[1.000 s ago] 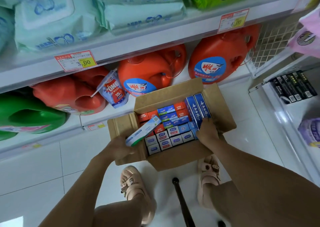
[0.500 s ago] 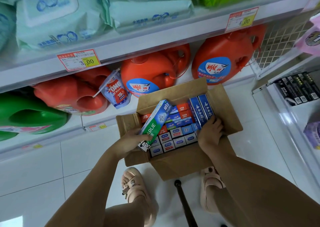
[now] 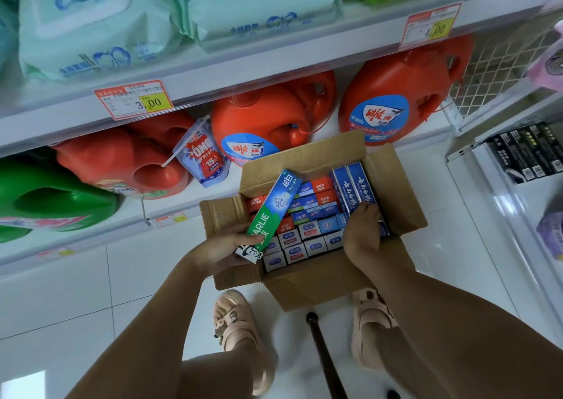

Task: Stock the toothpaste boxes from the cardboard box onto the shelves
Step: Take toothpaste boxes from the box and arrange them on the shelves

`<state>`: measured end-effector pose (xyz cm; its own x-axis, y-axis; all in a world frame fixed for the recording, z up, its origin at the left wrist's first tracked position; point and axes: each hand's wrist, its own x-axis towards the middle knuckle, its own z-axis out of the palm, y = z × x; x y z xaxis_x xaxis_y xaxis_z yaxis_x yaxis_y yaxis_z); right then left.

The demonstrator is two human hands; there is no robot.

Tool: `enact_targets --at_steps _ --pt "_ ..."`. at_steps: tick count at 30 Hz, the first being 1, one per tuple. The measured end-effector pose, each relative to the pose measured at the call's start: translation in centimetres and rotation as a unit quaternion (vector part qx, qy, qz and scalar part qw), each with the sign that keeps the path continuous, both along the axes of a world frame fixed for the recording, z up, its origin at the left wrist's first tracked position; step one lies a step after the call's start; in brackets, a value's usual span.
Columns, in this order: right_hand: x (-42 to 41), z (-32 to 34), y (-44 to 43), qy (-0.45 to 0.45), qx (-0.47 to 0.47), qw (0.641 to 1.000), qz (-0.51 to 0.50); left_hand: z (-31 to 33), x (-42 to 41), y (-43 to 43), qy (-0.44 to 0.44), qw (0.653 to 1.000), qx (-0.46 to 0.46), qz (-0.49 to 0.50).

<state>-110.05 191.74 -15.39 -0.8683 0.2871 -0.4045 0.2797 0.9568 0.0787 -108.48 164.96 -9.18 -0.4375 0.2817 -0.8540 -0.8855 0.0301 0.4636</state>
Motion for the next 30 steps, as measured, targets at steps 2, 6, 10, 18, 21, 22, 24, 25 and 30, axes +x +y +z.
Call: enact_targets --at_steps 2,6,10,18,21,22,24,25,30 --pt "0.1 0.2 -0.1 -0.009 0.015 1.0 0.024 0.1 -0.1 0.2 -0.003 1.0 0.002 0.004" --pt "0.4 -0.1 0.5 -0.03 -0.044 0.998 -0.019 0.5 0.0 0.6 -0.006 1.0 0.003 0.009" --pt "-0.1 0.6 1.4 -0.051 -0.166 0.978 -0.12 1.6 0.3 0.6 -0.001 1.0 -0.002 0.017" --pt "-1.2 9.2 3.6 -0.041 -0.452 0.82 -0.348 8.1 1.3 2.2 0.045 0.996 -0.022 0.076" --pt "-0.5 14.0 5.2 -0.074 -0.531 0.779 -0.324 11.4 2.7 2.9 0.076 0.989 0.009 0.123" --pt "-0.3 15.7 6.0 -0.073 -0.554 0.769 -0.311 12.6 3.1 3.1 0.093 0.986 0.017 0.134" --pt "0.1 19.4 7.4 -0.055 -0.605 0.739 -0.291 15.0 3.7 3.2 0.128 0.98 0.022 0.15" --pt "0.2 21.4 8.1 -0.034 -0.631 0.723 -0.279 16.5 3.8 3.3 0.145 0.977 0.022 0.158" --pt "-0.3 31.6 9.5 0.058 -0.726 0.655 -0.202 24.8 3.2 3.9 0.223 0.964 0.041 0.137"
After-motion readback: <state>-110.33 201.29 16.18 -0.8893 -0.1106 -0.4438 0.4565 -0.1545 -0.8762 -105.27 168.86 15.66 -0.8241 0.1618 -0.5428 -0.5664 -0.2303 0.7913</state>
